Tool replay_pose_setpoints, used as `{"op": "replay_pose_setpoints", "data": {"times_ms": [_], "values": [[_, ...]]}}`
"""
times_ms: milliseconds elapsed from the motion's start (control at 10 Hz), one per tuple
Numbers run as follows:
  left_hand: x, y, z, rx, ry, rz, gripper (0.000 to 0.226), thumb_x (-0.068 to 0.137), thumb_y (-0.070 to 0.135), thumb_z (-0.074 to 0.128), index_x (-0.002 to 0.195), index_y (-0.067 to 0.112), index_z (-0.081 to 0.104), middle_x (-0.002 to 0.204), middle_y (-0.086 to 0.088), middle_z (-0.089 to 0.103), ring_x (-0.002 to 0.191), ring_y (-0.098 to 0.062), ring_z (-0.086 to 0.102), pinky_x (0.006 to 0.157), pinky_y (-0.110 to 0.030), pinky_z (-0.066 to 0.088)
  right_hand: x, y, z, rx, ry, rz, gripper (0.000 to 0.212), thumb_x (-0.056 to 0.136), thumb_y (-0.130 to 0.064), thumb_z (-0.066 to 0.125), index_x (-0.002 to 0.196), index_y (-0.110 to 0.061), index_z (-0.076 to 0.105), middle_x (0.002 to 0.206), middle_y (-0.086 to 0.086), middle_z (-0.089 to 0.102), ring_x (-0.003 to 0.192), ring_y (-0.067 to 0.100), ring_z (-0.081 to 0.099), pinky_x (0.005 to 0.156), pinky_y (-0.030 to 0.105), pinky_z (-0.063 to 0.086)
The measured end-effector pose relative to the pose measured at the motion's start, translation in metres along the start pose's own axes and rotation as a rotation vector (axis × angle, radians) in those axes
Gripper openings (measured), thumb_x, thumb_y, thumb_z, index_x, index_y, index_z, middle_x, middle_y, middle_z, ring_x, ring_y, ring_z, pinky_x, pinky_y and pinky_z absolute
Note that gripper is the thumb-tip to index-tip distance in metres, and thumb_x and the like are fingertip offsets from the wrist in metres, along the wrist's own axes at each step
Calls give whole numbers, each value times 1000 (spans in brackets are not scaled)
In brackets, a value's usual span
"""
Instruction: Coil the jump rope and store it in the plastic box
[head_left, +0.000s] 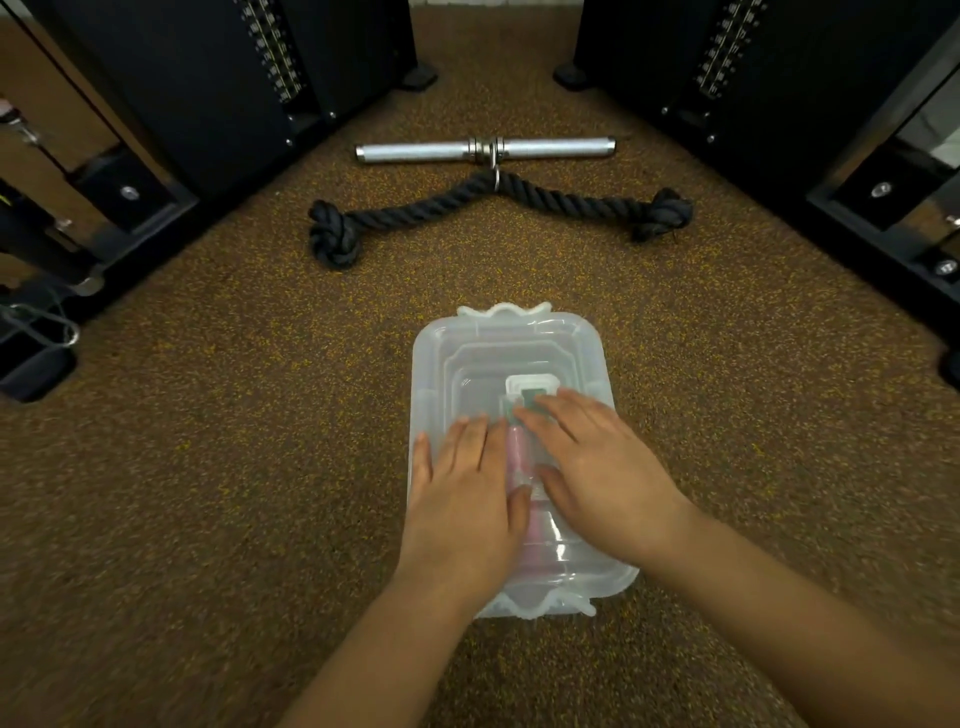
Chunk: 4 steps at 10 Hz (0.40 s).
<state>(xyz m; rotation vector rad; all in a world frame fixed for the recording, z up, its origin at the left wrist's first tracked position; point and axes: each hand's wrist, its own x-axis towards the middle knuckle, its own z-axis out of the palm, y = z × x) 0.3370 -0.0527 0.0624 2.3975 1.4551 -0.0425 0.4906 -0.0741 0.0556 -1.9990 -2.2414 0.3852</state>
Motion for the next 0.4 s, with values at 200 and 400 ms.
{"op": "replay_pose_setpoints", "data": {"times_ms": [200, 400], "values": [[3, -1, -11, 30, -125, -8, 60, 97, 29, 29, 151, 20, 5, 160, 3, 11, 147, -13, 5, 116, -40, -8, 1, -16, -18, 9, -174, 39, 60, 95, -22, 42, 149, -17, 18, 153, 5, 31, 145, 25, 19, 119, 33, 13], [1, 0, -44, 1, -256, 54, 58, 97, 24, 29, 151, 14, 10, 161, -2, 10, 148, -17, 3, 119, -40, -4, 6, -30, -39, -21, -369, 95, 65, 94, -19, 42, 150, -14, 10, 156, 11, 23, 146, 29, 15, 119, 38, 15]]}}
